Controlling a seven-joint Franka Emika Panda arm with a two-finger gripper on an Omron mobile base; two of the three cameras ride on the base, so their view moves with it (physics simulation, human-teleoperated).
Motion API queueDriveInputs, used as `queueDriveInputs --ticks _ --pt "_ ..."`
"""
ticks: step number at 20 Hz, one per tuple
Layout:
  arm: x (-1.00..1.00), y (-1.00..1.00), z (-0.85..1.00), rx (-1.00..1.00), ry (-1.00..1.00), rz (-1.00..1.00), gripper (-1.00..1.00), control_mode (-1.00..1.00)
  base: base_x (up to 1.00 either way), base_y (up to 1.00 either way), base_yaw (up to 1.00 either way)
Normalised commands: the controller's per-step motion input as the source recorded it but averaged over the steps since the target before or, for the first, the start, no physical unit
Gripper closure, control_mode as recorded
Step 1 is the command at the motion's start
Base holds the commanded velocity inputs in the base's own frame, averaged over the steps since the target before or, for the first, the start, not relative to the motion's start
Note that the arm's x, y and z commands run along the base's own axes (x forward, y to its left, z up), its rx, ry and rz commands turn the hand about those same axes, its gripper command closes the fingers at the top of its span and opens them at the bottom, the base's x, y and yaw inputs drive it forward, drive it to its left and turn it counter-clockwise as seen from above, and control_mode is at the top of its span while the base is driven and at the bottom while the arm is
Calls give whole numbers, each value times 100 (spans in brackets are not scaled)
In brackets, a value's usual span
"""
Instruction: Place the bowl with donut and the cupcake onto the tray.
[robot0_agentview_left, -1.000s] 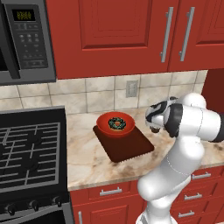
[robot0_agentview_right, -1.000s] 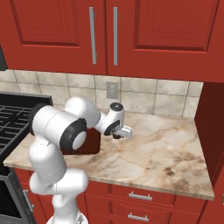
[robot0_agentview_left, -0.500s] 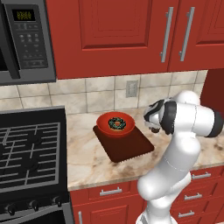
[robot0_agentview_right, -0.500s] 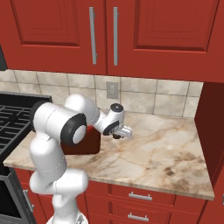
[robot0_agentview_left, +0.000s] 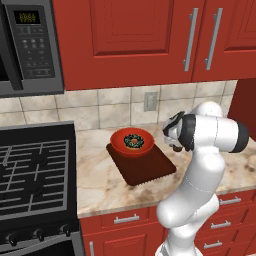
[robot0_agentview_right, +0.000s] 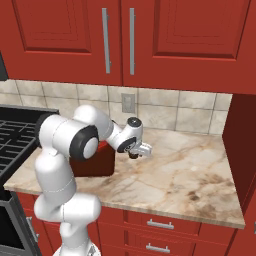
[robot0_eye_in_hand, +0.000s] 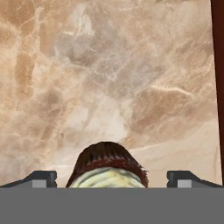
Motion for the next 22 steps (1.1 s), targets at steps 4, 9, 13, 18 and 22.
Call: queueDriveInputs --ticks 4,9,13,18,22 --pt "0 0 -11 0 0 1 100 -100 0 0 0" --pt "0 0 0 0 0 0 100 -100 0 0 0" --pt "0 -2 1 0 -2 0 100 -100 0 0 0" --pt "-16 0 28 0 -7 0 100 -100 0 0 0" --pt "-47 0 31 0 -3 0 100 -100 0 0 0"
